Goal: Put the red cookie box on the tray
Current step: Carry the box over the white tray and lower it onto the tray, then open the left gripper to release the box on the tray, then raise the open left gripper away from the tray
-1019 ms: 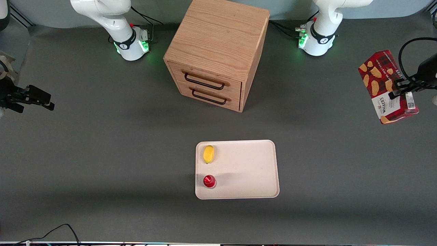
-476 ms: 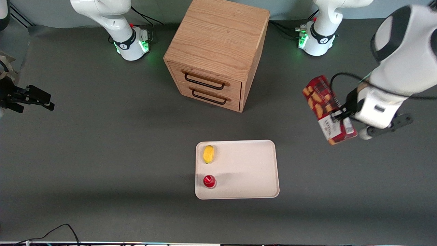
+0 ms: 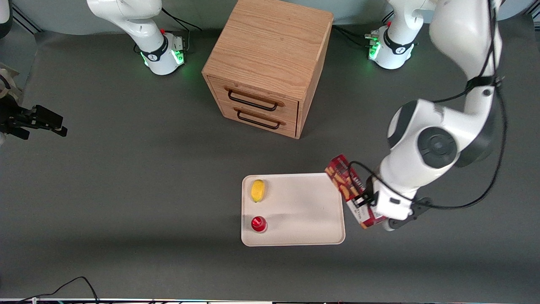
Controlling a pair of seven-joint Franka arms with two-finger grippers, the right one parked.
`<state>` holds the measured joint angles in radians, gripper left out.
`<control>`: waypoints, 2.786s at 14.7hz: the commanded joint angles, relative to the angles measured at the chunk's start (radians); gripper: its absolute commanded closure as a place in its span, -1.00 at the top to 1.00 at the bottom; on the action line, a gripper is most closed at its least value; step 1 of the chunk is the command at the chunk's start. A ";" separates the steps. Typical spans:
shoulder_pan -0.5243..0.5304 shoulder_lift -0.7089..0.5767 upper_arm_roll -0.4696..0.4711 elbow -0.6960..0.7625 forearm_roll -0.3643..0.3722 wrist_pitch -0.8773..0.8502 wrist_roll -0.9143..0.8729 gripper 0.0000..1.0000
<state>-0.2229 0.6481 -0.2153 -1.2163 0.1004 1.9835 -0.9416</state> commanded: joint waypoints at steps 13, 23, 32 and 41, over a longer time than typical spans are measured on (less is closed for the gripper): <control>-0.121 0.182 0.002 -0.084 0.246 0.276 -0.147 -1.00; -0.115 0.193 0.002 -0.152 0.312 0.364 -0.198 1.00; -0.066 0.142 -0.127 0.178 0.196 -0.213 -0.125 1.00; 0.093 -0.413 0.103 -0.268 -0.005 -0.333 0.551 1.00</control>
<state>-0.1376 0.4197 -0.2331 -1.2516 0.1733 1.6077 -0.5541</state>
